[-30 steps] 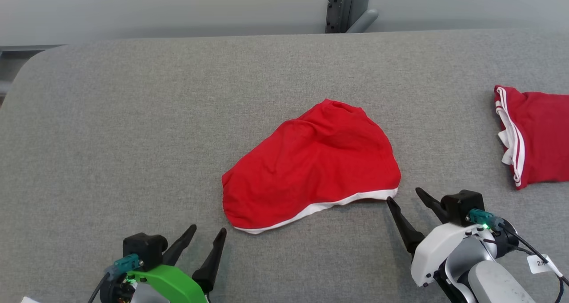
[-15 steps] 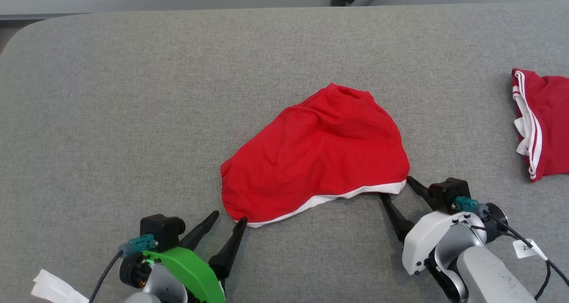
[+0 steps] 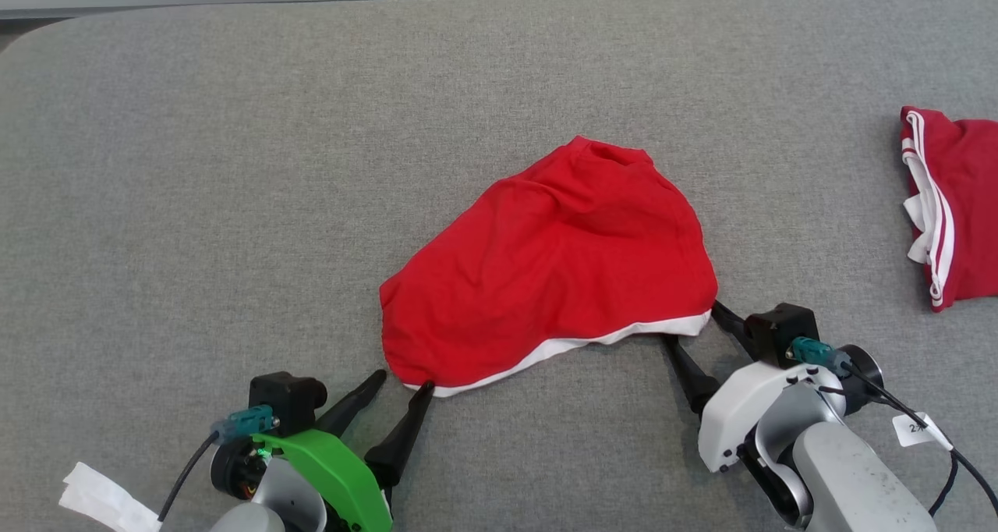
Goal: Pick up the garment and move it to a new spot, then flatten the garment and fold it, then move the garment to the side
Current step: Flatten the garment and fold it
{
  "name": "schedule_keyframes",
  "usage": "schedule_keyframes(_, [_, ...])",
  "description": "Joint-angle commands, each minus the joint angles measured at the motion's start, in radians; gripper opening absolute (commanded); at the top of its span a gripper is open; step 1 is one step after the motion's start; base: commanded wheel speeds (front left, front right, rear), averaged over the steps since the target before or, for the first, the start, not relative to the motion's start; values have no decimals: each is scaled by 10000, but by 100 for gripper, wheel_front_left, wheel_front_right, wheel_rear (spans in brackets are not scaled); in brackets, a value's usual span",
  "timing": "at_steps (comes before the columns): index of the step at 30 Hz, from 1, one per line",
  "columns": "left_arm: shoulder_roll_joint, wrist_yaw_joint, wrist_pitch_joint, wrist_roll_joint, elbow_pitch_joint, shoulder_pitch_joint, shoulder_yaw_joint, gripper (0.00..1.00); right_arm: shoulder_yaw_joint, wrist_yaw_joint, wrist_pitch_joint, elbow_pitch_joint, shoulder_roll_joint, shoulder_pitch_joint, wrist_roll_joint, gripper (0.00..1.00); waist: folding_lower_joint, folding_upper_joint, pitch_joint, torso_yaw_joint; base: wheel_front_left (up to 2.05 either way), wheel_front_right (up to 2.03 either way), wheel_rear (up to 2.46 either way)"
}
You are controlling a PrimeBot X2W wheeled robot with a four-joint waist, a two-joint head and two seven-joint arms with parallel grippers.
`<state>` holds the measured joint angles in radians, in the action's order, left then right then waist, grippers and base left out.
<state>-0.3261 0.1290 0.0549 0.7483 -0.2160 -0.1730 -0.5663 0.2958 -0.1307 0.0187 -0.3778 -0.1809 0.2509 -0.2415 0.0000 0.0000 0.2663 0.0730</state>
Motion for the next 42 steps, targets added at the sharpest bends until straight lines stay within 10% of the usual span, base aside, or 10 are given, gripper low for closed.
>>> schedule_keyframes(1, [-64, 32, -96, 110, -83, -233, -56, 100, 22, -2, 26, -67, -13, 79, -6, 100, 0, 0, 47, -38, 0, 0, 0])
schedule_keyframes(10, [-343, 32, -304, 442, -484, -610, -687, 100, 43, 6, 57, -76, -75, 115, -36, 100, 0, 0, 177, -171, 0, 0, 0])
schedule_keyframes(15, [-446, 32, -467, 626, -614, -747, -1002, 48, 122, 5, 33, -43, -56, 91, -62, 100, 0, 0, 196, -190, 0, 0, 0])
schedule_keyframes(25, [-549, 33, -811, 825, -909, -1096, -1379, 41, 236, 5, -13, 88, -89, 187, -115, 100, 0, 0, 286, -211, 0, 0, 0])
schedule_keyframes(34, [-620, 31, -1048, 997, -1169, -1285, -1628, 20, 371, 2, -6, 190, -53, 166, -145, 100, 0, 0, 288, -265, 0, 0, 0])
schedule_keyframes(37, [-651, 31, -1178, 1033, -1226, -1309, -1672, 0, 406, 2, 18, 270, -58, 78, -172, 100, 0, 0, 258, -306, 0, 0, 0])
schedule_keyframes(42, [-709, 31, -1349, 1012, -1324, -1361, -1753, 0, 395, 2, 11, 475, -64, -75, -232, 100, 0, 0, 235, -379, 0, 0, 0])
